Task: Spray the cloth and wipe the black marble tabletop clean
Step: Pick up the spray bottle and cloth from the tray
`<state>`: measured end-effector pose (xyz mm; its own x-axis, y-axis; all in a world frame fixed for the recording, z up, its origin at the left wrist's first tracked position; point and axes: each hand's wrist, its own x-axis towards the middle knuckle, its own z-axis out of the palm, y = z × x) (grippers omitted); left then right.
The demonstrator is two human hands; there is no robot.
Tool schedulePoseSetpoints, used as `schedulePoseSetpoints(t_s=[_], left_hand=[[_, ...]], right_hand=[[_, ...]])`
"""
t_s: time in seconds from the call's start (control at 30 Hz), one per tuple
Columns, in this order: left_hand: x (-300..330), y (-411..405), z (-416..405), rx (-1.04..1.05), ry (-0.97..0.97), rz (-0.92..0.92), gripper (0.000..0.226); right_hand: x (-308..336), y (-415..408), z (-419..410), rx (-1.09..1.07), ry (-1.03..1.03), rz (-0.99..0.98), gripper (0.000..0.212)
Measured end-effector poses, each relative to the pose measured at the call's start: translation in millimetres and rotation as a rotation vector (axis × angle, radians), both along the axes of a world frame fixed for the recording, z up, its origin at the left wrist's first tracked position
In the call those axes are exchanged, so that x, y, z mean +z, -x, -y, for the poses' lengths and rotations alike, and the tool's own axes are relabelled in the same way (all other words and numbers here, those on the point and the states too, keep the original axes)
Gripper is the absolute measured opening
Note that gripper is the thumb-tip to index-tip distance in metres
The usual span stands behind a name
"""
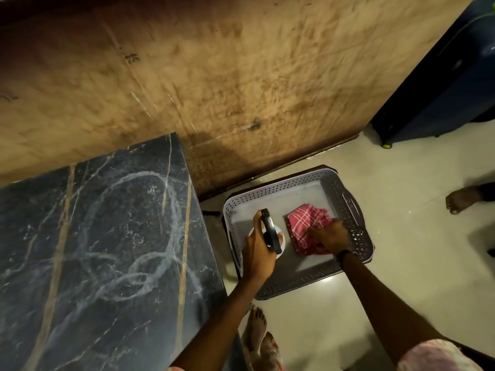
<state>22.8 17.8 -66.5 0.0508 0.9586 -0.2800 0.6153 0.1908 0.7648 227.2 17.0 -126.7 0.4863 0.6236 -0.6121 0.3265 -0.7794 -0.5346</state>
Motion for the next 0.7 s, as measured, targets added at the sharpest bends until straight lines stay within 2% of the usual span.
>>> schedulePoseSetpoints(t_s=[0.1, 0.2, 0.3, 0.33, 0.43, 0.53, 0.63, 0.7], left_hand=[[11.8, 4.9, -1.3, -0.071, -0.056, -0.051, 0.064], [45.4, 14.7, -0.8, -0.122, -0.175, -0.015, 0.070], [103.2, 33.3, 1.9, -0.101, -0.179, 0.244, 0.086], [119.4, 42.8, 3.7, -0.072, -0.186, 0.326, 0.084], [159.6, 75.8, 17.1, 0.066, -0.183, 0.469, 0.054], [196.5, 117.8, 37.4, 0.156, -0.144, 0.613, 0.050], [229.4, 173.3, 67.5, 0.045, -0.137, 0.645, 0.034], [240.6, 214.5, 89.2, 0.042, -0.087, 0.642, 0.033]], right_hand=[[14.4, 8.7, 5.2, -0.031, -0.025, -0.091, 0.056], [55.5, 22.4, 10.2, -0.164, -0.166, -0.246, 0.049], [123.4, 42.4, 18.6, -0.240, -0.332, -0.492, 0.038], [148.3, 51.7, 21.3, -0.247, -0.385, -0.568, 0.039], [208.9, 91.8, 31.3, -0.204, -0.480, -0.762, 0.042], [238.8, 150.4, 43.8, -0.176, -0.452, -0.891, 0.049], [242.7, 218.5, 63.8, -0.150, -0.425, -1.026, 0.047], [243.7, 263.7, 80.6, -0.165, -0.392, -1.110, 0.051]])
